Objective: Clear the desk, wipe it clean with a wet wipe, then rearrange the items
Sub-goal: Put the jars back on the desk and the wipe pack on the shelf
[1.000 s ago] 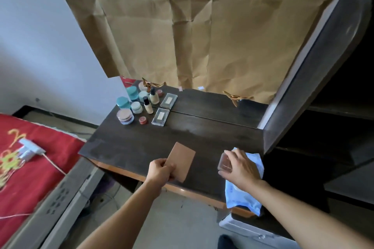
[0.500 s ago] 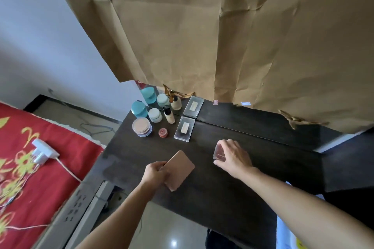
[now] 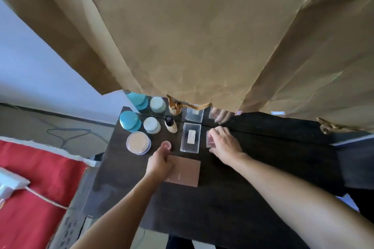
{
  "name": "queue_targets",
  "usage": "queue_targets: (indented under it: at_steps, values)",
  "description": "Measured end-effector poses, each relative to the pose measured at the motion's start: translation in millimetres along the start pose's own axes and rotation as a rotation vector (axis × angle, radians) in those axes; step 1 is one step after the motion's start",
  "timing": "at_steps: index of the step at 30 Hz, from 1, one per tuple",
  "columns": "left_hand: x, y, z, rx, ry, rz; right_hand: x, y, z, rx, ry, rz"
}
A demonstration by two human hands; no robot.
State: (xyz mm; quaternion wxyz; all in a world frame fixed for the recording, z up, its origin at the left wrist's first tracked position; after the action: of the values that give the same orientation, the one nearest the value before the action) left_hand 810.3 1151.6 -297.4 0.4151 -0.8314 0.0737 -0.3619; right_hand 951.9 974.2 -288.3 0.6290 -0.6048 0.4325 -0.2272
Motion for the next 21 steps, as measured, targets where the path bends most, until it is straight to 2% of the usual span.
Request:
queue_targets:
  at_steps: [7, 12, 15, 21]
  values:
    - [-1.4, 5.3, 13.9, -0.01, 0.143, 0.017, -4.4, 12.2, -4.5, 0.009, 0.073, 0.001]
    - [2.3, 3.7, 7.8, 0.009, 0.205, 0.134, -3.5, 11.5, -11.3, 0.05, 0.072, 0.016]
    - [15.0, -1.2, -1.4, 0.06, 0.298, 0.192, 0.8, -1.9, -21.0, 0.104, 0.091, 0.022]
    - [65.3, 18.8, -34.8, 0.016, 0.494, 0.233, 39.1, -32.4, -69.0, 0.239, 0.18, 0.027]
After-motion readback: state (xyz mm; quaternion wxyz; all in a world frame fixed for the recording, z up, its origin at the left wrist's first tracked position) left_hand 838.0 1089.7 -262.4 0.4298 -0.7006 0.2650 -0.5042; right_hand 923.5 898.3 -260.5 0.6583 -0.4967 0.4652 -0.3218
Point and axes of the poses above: each hand's wrist, its own z-axis towards the middle knuckle, its own y-axis out of the palm, x = y × z, the point moved 6 cm from there along z, towards the middle knuckle, and after that the axes turned 12 degrees about x, right-handed, at the moved point
